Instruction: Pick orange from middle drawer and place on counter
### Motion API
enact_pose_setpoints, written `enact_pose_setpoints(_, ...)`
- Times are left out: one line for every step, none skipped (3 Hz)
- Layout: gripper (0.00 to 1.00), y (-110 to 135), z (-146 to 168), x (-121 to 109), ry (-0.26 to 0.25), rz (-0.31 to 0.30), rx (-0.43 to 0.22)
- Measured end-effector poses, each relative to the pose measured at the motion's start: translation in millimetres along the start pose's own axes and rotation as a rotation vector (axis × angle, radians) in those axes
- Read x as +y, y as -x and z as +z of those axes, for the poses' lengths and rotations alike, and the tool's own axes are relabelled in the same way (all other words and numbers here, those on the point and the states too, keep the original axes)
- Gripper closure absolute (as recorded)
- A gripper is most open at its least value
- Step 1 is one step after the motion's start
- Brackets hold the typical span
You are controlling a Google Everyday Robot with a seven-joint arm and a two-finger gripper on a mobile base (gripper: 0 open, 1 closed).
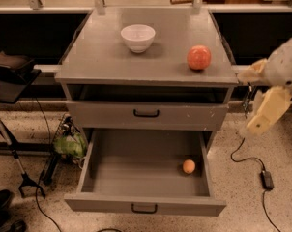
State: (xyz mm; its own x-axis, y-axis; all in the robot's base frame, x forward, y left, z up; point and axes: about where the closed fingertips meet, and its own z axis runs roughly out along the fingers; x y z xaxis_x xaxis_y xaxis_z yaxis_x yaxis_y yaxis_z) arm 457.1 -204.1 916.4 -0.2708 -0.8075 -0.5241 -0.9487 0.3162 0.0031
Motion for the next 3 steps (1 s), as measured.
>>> enact_pose_setpoints(0.00,-25,64,17,0.053,0.023,0.025)
enact_pose_setpoints(0.00,-49,157,40,0.079,0.053,0.070)
enact_pose_setpoints(0.00,-49,157,40,0.079,0.052,0.069)
